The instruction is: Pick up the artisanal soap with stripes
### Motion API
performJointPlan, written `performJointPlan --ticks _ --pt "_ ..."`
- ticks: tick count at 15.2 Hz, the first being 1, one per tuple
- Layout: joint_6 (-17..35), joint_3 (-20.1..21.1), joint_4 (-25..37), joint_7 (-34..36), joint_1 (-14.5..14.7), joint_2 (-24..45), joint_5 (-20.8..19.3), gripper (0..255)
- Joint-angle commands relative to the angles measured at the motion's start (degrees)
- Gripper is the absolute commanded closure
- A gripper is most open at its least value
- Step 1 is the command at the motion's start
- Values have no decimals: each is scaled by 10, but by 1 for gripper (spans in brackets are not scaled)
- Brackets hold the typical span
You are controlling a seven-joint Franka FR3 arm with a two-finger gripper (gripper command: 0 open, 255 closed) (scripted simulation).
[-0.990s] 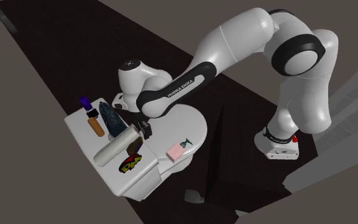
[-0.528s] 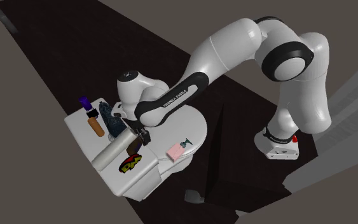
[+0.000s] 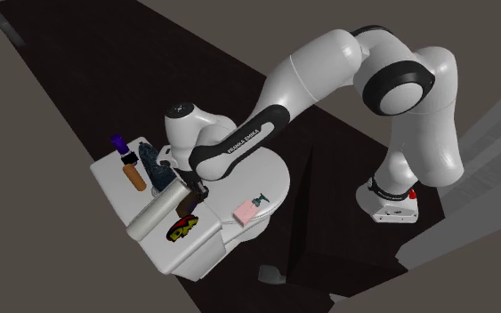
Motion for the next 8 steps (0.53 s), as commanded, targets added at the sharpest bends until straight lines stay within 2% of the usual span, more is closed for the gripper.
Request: performJointPlan --ticks 1,8 --pt "0 0 0 0 0 0 0 255" --pt "-17 0 3 2 0 -13 -1 255"
